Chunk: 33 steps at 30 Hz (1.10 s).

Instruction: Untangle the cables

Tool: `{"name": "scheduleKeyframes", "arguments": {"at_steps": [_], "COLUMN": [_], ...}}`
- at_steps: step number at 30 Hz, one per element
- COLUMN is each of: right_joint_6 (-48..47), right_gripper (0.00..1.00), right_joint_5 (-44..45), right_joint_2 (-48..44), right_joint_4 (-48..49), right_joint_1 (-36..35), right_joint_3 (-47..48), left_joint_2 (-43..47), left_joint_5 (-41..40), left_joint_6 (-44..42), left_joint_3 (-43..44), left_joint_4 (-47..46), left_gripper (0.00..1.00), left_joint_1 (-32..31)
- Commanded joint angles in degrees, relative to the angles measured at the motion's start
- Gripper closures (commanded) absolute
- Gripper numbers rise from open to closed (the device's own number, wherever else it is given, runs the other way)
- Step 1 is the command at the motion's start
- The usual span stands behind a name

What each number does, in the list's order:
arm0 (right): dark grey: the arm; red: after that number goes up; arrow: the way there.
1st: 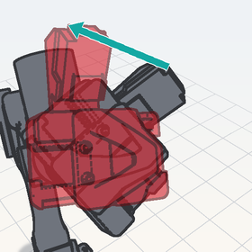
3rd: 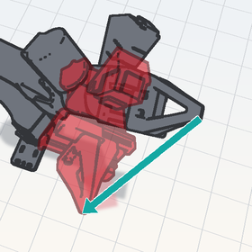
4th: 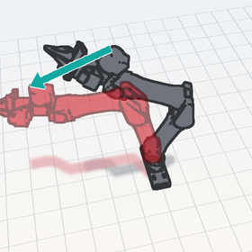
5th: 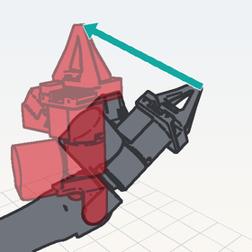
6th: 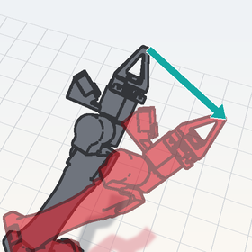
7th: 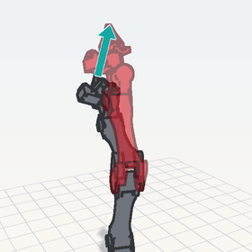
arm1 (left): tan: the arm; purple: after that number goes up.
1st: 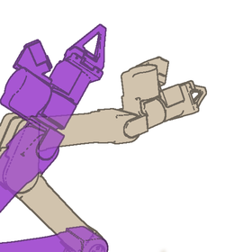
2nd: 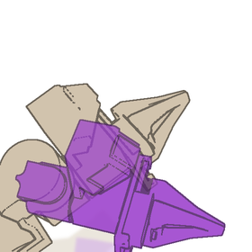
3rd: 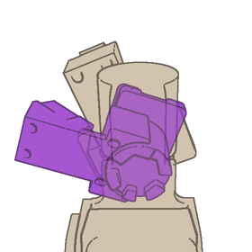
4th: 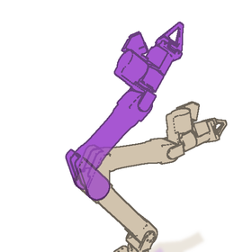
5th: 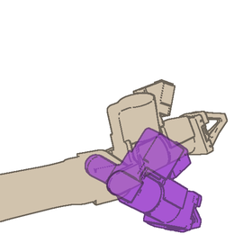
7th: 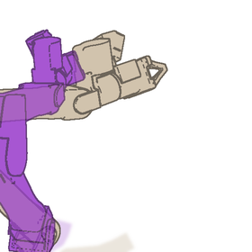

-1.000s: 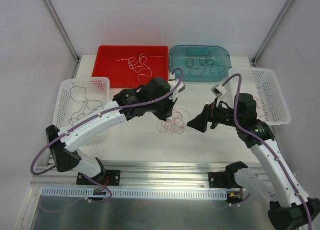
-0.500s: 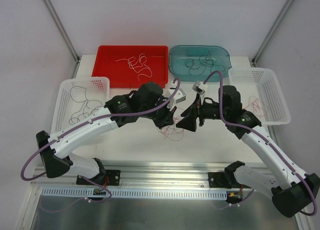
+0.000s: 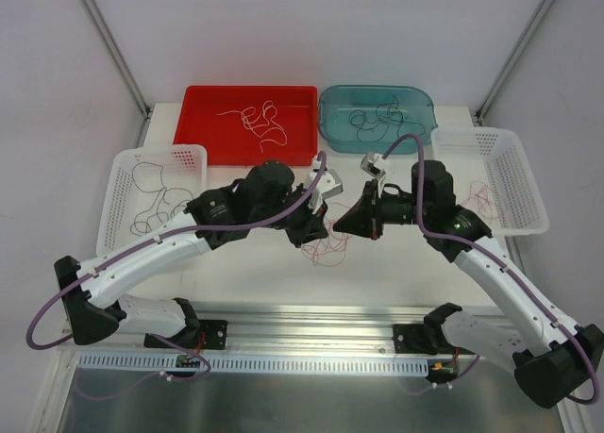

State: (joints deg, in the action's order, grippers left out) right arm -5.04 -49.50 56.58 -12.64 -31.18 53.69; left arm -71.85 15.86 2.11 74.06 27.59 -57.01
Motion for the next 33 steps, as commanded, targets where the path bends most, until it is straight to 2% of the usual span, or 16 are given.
{"name": "scheduleKeyframes", "arguments": {"at_steps": [1,3,5,6,8,9,10,12,15,18,19,21,27,33], "right_joint_6": [-2.0,-2.4,-3.3,-3.3,-4.0,-4.4,-4.5,-5.3,-5.4,-3.8,-3.5,-2.1,1.4,5.2], "right_gripper": [0.99,0.99,0.99,0.99,0.99,0.99,0.99,0.99,0.99,0.99,0.99,0.99,0.99,0.99], "right_joint_5": [0.4,2.4,6.0,7.6,13.5,15.5,20.1,23.7,37.5,49.0,58.4,67.0,78.3,76.1], "right_joint_2": [-1.6,-1.6,-1.6,-1.7,-2.0,-2.0,-2.0,-1.8,-0.9,-0.8,-1.0,-1.0,3.4,12.7], "right_joint_4": [0.6,-1.4,-3.6,-4.1,-6.5,-7.6,-9.7,-11.7,-17.0,-21.8,-22.8,-23.1,-22.4,-17.7], "right_joint_1": [-0.1,-0.1,-0.1,-0.2,0.0,0.0,0.1,0.7,3.0,7.3,8.7,13.7,27.2,41.1], "right_joint_3": [0.7,1.1,1.7,1.8,2.6,2.9,3.3,4.9,9.0,12.0,13.4,14.6,17.6,18.5], "left_joint_2": [2.5,2.9,4.2,4.8,7.0,7.9,9.5,10.9,13.8,13.8,13.7,13.5,13.9,14.4], "left_joint_5": [-1.6,-4.9,-7.0,-8.3,-9.3,-10.7,-11.3,-12.5,-15.1,-23.4,-27.8,-31.3,-38.8,-39.4], "left_joint_6": [0.4,0.6,0.8,0.9,0.8,0.9,0.9,0.7,0.3,0.4,0.4,0.5,2.5,4.3], "left_joint_3": [-0.7,-0.7,-0.7,-0.7,-0.8,-1.4,-1.6,-2.5,-3.7,-4.3,-4.6,-5.3,-8.3,-14.1], "left_joint_4": [-2.7,-3.0,-3.0,-3.0,-3.2,-3.2,-3.7,-4.0,-4.5,-4.4,-4.4,-4.2,-3.8,-4.1], "left_gripper": [0.93,0.75,0.62,0.48,0.34,0.2,0.12,0.02,0.01,0.01,0.01,0.01,0.01,0.01], "left_joint_1": [-0.4,-0.2,0.3,0.7,1.6,2.1,2.4,3.9,6.7,9.0,9.4,10.6,16.8,23.9]}}
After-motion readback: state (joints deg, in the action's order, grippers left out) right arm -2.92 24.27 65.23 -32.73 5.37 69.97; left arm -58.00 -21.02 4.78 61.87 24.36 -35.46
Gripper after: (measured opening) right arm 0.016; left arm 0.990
